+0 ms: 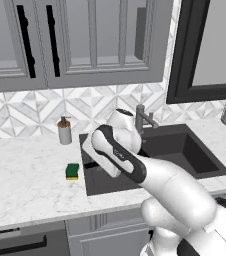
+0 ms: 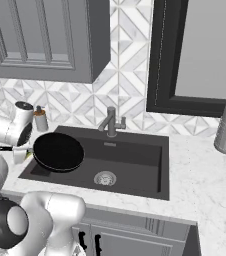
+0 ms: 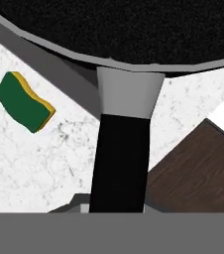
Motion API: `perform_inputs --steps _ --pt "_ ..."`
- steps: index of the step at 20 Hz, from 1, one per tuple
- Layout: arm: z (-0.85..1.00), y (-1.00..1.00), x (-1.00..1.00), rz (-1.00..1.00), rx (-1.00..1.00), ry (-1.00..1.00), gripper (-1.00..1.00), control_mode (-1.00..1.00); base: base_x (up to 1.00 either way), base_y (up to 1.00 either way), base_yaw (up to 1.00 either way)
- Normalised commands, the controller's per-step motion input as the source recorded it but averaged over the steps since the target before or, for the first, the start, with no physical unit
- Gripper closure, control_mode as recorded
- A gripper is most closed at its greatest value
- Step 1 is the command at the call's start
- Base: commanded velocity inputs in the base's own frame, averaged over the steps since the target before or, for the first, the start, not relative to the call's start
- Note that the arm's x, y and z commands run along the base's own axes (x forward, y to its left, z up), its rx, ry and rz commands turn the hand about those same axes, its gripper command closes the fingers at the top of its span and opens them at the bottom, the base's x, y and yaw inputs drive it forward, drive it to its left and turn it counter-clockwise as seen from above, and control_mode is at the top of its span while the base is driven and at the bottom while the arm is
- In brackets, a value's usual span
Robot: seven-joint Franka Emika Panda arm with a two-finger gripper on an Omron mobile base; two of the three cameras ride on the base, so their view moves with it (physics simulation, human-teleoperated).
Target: Pick the pan and sponge and place them into the sink. Then turn on the water.
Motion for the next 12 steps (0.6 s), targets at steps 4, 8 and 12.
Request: perform_inputs --steps 4,8,12 --pt "-0.01 -0.26 0.67 0.04 -0.16 0.24 1.0 -1.0 0.0 0.0 0.0" --pt "-0.02 -0.28 0.47 0.0 -0.2 0.13 1.0 -1.0 0.0 0.0 0.0" --pt "-0.15 -0.35 0.34 0.0 -0.18 0.08 1.0 -1.0 0.0 0.0 0.0"
